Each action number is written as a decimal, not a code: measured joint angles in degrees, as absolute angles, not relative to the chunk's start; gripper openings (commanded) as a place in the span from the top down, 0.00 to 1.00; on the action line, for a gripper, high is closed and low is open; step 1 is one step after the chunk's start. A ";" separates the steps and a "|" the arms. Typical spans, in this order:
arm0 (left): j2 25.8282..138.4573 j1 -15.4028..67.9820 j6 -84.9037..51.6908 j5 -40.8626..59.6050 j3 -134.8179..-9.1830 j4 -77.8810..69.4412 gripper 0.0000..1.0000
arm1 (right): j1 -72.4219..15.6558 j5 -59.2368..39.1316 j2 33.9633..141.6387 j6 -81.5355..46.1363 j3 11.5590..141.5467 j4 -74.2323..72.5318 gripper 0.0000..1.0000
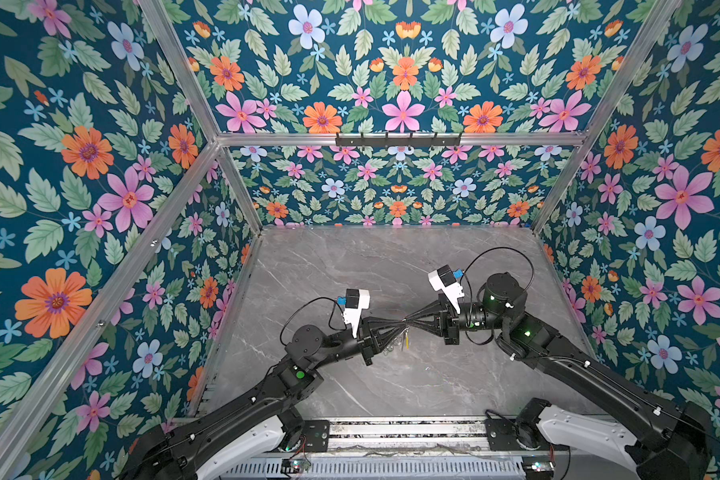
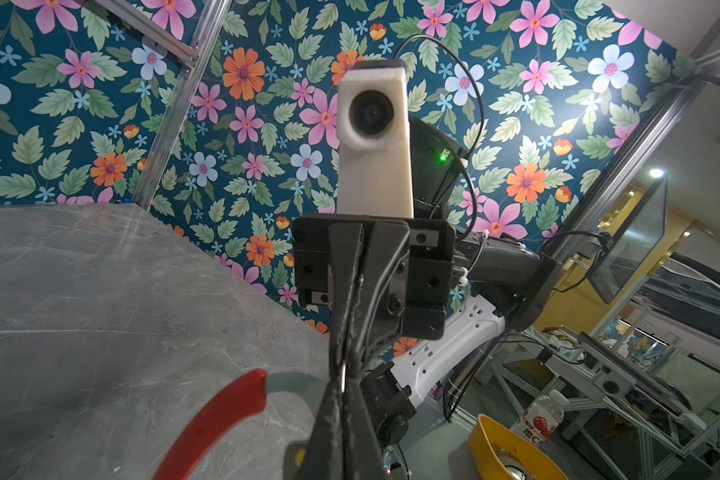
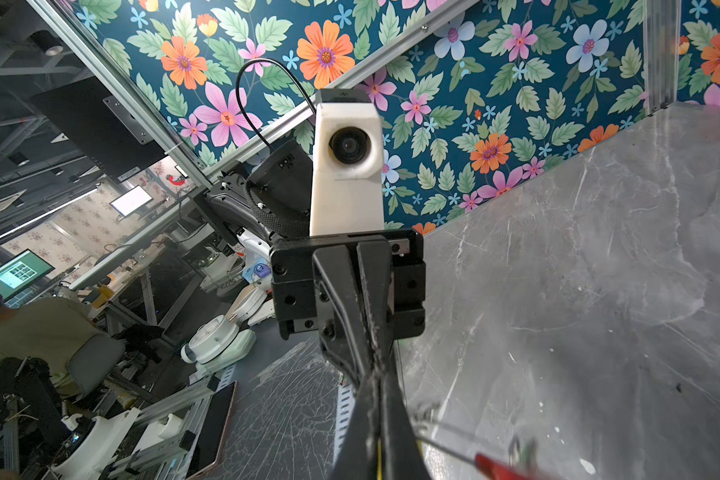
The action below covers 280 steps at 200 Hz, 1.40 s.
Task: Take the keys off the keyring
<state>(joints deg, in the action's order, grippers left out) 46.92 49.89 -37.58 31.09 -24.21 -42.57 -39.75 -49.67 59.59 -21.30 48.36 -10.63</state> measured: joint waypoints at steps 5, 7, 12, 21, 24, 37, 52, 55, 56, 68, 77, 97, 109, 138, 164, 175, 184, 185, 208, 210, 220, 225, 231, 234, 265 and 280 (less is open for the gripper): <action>46.92 49.89 -37.58 31.07 -23.99 -42.98 1.00 | -39.75 -49.65 59.55 -21.43 48.23 -10.94 1.00; 46.92 49.89 -37.60 31.03 -23.90 -43.11 1.00 | -39.75 -49.65 59.55 -21.45 48.18 -10.96 1.00; 46.92 49.89 -37.60 30.89 -23.70 -43.42 1.00 | -39.75 -49.60 59.51 -21.50 47.99 -11.22 0.94; 46.92 49.91 -37.63 30.70 -23.27 -44.21 1.00 | -39.79 -49.41 59.29 -22.15 47.59 -11.84 0.80; 46.92 49.93 -37.63 30.65 -23.14 -44.49 1.00 | -39.81 -49.19 59.13 -22.35 47.44 -11.99 0.76; 46.85 49.93 -37.60 30.76 -22.61 -45.36 1.00 | -39.75 -47.53 57.91 -23.44 46.61 -12.88 0.61; 46.83 49.93 -37.60 30.41 -22.09 -46.57 1.00 | -39.66 -44.38 55.81 -24.03 45.30 -15.20 0.49; 46.83 49.93 -37.58 30.35 -22.00 -46.74 1.00 | -39.72 -44.03 55.29 -24.16 44.99 -15.64 0.47; 46.83 49.93 -37.58 30.30 -21.98 -46.81 1.00 | -39.75 -43.92 55.16 -24.25 44.91 -15.75 0.46; 46.85 49.93 -37.58 29.95 -21.80 -47.70 1.00 | -40.21 -41.78 53.19 -25.32 43.55 -17.63 0.40; 46.89 49.93 -37.58 29.69 -21.65 -48.49 1.00 | -40.69 -39.44 52.05 -25.52 42.63 -18.59 0.38; 47.05 49.93 -37.60 28.97 -21.06 -50.57 1.00 | -43.31 -32.69 50.94 -26.76 40.82 -20.82 0.37; 47.11 49.93 -37.63 28.27 -20.67 -51.86 1.00 | -45.04 -31.05 50.98 -26.76 40.05 -20.95 0.38; 47.64 49.93 -38.50 25.80 -18.55 -57.21 1.00 | -46.41 -27.55 51.92 -26.85 38.26 -23.88 0.39; 49.50 49.93 -39.44 23.83 -16.88 -63.07 1.00 | -46.72 -26.83 53.49 -29.41 36.12 -28.71 0.45; 50.41 49.93 -40.42 23.24 -16.49 -65.45 1.00 | -47.09 -26.85 54.52 -30.02 36.36 -30.79 0.49; 51.05 49.95 -40.58 22.68 -16.19 -67.16 1.00 | -47.55 -27.07 55.37 -30.48 36.82 -32.12 0.51; 51.16 49.95 -40.58 22.59 -16.14 -67.48 1.00 | -47.64 -27.09 55.48 -30.52 36.88 -32.27 0.51; 52.03 49.98 -41.85 21.37 -15.51 -71.09 1.00 | -48.80 -28.05 57.14 -31.27 37.45 -34.46 0.57; 52.05 49.98 -41.85 21.30 -15.46 -71.26 1.00 | -48.86 -28.10 57.30 -31.27 37.45 -34.63 0.58; 52.21 49.98 -41.89 20.95 -15.35 -72.40 1.00 | -48.95 -28.10 57.84 -31.40 37.45 -35.33 0.60; 52.21 49.98 -42.04 20.82 -15.35 -72.71 1.00 | -48.95 -28.10 58.06 -31.55 37.50 -35.44 0.61; 52.23 49.98 -42.11 20.64 -15.33 -73.19 1.00 | -48.97 -28.10 58.30 -31.70 37.56 -35.66 0.62; 52.23 49.98 -42.11 20.58 -15.33 -73.43 1.00 | -49.01 -28.10 58.43 -31.81 37.60 -35.79 0.63; 52.23 50.00 -43.09 19.59 -14.92 -74.83 1.00 | -49.69 -28.40 59.46 -31.88 38.70 -36.62 0.69; 52.21 49.98 -43.09 19.31 -14.72 -75.02 1.00 | -49.80 -28.42 59.94 -31.88 39.07 -37.17 0.72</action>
<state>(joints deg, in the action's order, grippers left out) 52.21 49.98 -43.09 19.31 -14.72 -75.02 -49.80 -28.42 59.94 -31.88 39.07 -37.17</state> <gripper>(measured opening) 0.050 0.297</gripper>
